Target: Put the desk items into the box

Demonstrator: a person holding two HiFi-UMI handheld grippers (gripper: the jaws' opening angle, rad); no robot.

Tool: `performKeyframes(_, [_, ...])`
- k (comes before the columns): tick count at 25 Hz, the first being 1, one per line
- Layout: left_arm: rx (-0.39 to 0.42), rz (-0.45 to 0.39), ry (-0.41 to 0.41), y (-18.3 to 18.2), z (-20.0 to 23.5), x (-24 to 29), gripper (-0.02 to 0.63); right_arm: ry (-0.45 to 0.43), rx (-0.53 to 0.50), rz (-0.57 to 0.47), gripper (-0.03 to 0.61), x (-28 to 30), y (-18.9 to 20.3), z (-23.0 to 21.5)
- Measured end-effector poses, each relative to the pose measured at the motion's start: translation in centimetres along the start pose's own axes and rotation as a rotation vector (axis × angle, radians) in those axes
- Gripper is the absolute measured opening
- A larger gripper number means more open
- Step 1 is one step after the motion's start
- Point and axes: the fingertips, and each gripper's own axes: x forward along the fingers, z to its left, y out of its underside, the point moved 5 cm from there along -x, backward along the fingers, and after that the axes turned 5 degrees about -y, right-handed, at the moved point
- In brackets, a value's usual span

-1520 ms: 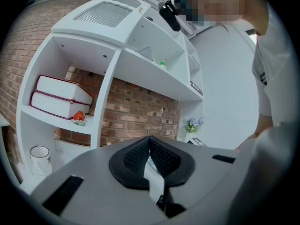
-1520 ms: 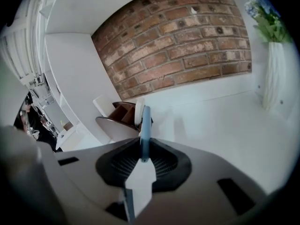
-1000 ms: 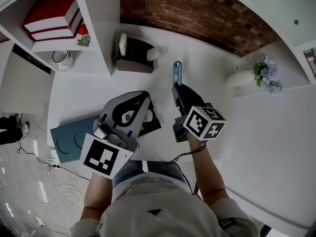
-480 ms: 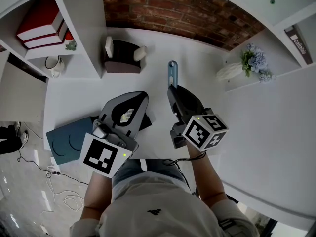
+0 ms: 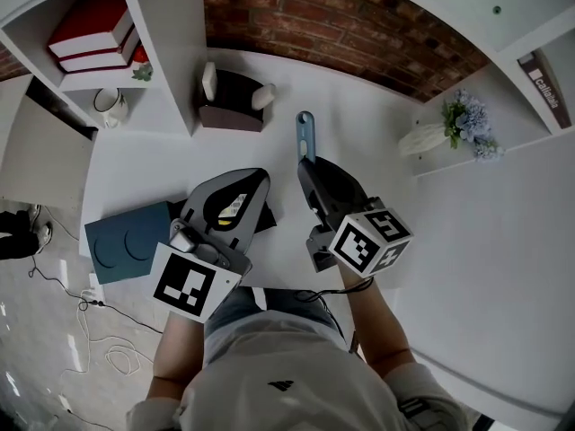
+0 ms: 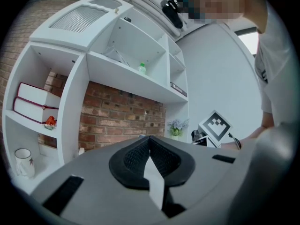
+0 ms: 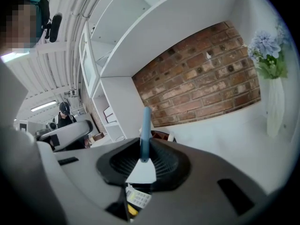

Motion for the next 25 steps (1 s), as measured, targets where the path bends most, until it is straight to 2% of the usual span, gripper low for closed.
performKeyframes(17, [-0.016, -0.004, -0.326, 0.8, 2.7, -7.1, 0.012, -0.293, -0.084, 0.140, 0.077, 5.5, 2.6, 6.0])
performKeyframes(25, [-0.026, -0.007, -0.415, 1.2, 3.5, -9.7, 0.012, -0.368, -0.101, 0.201, 0.077, 7.2, 4.4, 8.2])
